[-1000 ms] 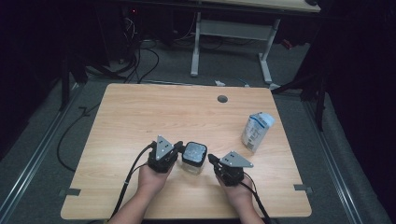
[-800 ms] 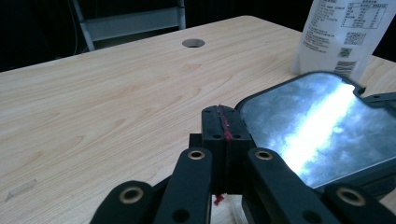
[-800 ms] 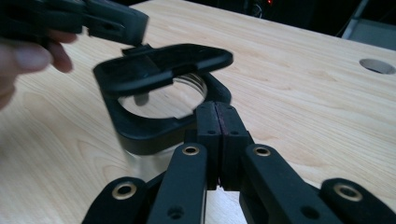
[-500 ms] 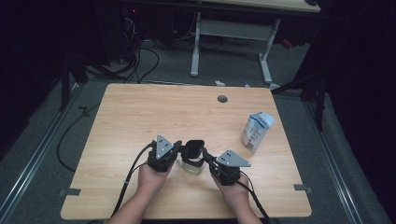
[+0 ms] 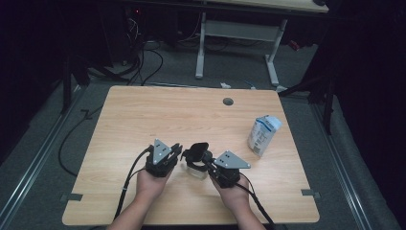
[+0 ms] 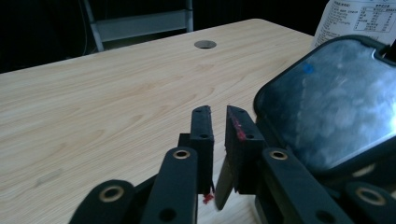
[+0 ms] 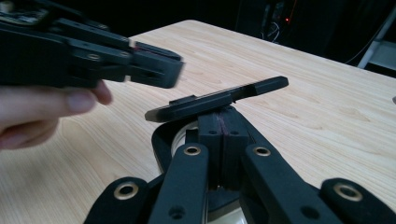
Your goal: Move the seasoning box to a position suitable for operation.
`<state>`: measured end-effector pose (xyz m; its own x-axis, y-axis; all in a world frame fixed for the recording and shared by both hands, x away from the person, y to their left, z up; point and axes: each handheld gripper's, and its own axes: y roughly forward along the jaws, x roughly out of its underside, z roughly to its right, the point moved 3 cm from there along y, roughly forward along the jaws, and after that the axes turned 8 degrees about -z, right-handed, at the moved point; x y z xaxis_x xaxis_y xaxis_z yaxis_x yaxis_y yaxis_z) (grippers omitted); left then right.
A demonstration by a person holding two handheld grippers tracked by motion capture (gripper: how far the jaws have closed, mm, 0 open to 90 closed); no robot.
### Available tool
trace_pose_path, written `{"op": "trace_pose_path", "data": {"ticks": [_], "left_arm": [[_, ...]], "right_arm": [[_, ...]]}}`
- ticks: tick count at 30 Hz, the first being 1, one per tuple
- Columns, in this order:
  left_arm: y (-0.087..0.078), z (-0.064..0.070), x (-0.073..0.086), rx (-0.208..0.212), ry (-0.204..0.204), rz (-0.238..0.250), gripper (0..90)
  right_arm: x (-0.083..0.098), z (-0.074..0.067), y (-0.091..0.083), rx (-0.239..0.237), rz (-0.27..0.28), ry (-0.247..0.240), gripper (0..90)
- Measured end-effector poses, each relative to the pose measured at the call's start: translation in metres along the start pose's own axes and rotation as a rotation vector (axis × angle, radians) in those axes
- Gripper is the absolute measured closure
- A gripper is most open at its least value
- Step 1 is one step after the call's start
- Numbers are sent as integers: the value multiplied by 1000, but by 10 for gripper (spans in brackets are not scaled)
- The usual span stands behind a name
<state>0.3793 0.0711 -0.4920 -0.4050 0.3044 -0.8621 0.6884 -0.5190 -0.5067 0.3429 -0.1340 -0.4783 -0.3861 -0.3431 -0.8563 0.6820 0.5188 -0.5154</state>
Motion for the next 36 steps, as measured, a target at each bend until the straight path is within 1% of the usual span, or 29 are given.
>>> {"op": "trace_pose_path", "data": {"ticks": [2, 5, 7, 8, 9, 10, 11, 13, 15, 17, 20, 22, 24, 27, 30, 36], "left_arm": [[-8, -8, 10, -4, -1, -10, 772], [-16, -17, 27, 2, -24, -29, 722], [-20, -22, 39, 5, -31, -55, 683], [-22, -24, 44, -2, -28, -73, 665], [-24, -25, 49, -15, -31, -95, 657], [-26, -27, 54, -18, -37, -112, 645], [-29, -29, 57, -7, -50, -121, 632], [-34, -31, 60, 4, -58, -128, 620], [-39, -33, 63, -4, -54, -126, 604], [-41, -34, 68, -11, -50, -134, 587], [-40, -38, 78, -8, -67, -154, 568], [-38, -39, 81, -10, -71, -163, 557], [-39, -39, 80, -7, -80, -154, 543], [-40, -37, 78, -4, -74, -137, 540], [-40, -36, 79, 18, -76, -144, 536], [-39, -38, 80, 26, -87, -147, 533]], "right_arm": [[-1, 0, 0, -4, 1, 1, 897], [-1, 0, 2, -11, 4, 8, 897], [-2, -1, 3, -12, 1, 7, 897], [-2, -1, 4, -15, 3, 6, 897], [-2, -1, 4, -14, 2, 5, 897], [-3, -2, 5, -17, -1, 11, 897], [-3, -2, 6, -21, -3, 15, 897], [-3, -3, 7, -21, -4, 14, 897], [-4, -3, 8, -22, -5, 9, 897], [-5, -3, 9, -25, -4, 11, 897], [-6, -3, 10, -29, -4, 11, 897], [-7, -4, 11, -31, -4, 12, 897], [-8, -4, 12, -35, -2, 15, 897], [-10, -5, 14, -39, -1, 17, 897], [-13, -7, 16, -42, -6, 13, 897], [-19, -10, 20, -50, -3, 3, 896]]}}
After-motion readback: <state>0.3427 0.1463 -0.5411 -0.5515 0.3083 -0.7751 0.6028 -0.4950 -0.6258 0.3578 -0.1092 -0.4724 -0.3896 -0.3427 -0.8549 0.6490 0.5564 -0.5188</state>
